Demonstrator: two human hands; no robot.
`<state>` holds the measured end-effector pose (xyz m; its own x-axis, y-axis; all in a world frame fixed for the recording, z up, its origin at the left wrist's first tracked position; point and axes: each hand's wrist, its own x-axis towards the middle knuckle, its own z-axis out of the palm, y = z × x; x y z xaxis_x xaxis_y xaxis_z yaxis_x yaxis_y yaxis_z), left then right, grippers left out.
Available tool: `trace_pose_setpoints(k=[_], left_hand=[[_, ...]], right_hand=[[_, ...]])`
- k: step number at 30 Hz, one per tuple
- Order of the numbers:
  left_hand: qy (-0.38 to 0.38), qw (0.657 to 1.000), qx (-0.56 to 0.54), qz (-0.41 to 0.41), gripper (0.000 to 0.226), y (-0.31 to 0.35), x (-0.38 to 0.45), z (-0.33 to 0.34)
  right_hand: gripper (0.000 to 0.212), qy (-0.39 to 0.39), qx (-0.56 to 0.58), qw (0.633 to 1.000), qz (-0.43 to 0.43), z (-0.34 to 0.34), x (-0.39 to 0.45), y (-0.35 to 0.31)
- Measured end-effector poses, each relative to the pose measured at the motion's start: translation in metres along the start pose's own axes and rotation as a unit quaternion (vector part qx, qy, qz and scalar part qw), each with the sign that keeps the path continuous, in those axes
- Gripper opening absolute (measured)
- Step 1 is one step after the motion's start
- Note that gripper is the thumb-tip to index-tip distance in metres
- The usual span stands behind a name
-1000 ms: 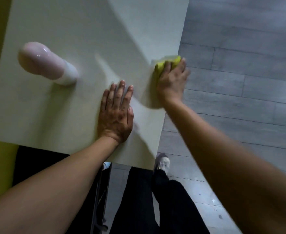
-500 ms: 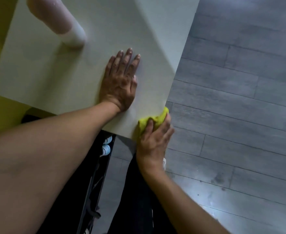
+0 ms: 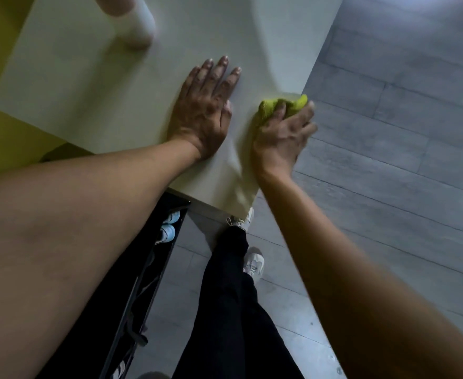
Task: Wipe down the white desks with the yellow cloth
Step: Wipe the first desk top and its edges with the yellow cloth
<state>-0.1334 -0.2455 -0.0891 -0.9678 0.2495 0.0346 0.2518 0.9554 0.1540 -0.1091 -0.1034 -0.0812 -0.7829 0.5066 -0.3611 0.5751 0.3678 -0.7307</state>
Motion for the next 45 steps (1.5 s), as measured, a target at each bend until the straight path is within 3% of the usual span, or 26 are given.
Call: trace_pose_setpoints(k=[5, 9, 13, 19, 25, 28, 34, 41, 45], left_hand=[[0.015, 1.000, -0.006, 0.003, 0.063, 0.001, 0.000, -0.001], [0.014, 1.000, -0.013, 0.002, 0.061, 0.002, 0.000, -0.004], [0.022, 1.000, -0.021, 0.000, 0.060, 0.001, 0.000, -0.005], [0.020, 0.999, -0.026, -0.009, 0.058, -0.002, 0.003, 0.001], [0.011, 0.998, 0.000, -0.062, 0.057, 0.001, -0.003, -0.002], [0.033, 0.993, -0.012, -0.112, 0.054, 0.016, -0.020, -0.001], [0.045, 0.968, -0.063, -0.239, 0.057, 0.048, -0.070, 0.003], [0.033, 0.929, -0.079, -0.360, 0.058, 0.083, -0.073, -0.002], [0.045, 0.887, -0.082, -0.453, 0.064, 0.102, -0.067, -0.004]], right_hand=[[0.061, -0.031, 0.022, 0.999, 0.014, -0.002, -0.099, 0.046], [0.070, -0.128, -0.039, 0.990, 0.041, -0.015, -0.144, 0.072], [0.063, -0.177, -0.104, 0.978, -0.034, -0.045, -0.125, 0.074], [0.057, -0.107, -0.102, 0.976, -0.160, -0.095, -0.053, 0.039], [0.061, -0.121, -0.151, 0.936, -0.293, -0.079, 0.032, -0.035], [0.061, -0.152, -0.203, 0.890, -0.379, -0.062, 0.055, -0.061], [0.057, -0.226, -0.286, 0.734, -0.573, -0.029, 0.073, -0.071], [0.063, -0.307, -0.293, 0.669, -0.610, -0.017, 0.087, -0.070], [0.057, -0.353, -0.257, 0.610, -0.661, -0.008, 0.100, -0.076]])
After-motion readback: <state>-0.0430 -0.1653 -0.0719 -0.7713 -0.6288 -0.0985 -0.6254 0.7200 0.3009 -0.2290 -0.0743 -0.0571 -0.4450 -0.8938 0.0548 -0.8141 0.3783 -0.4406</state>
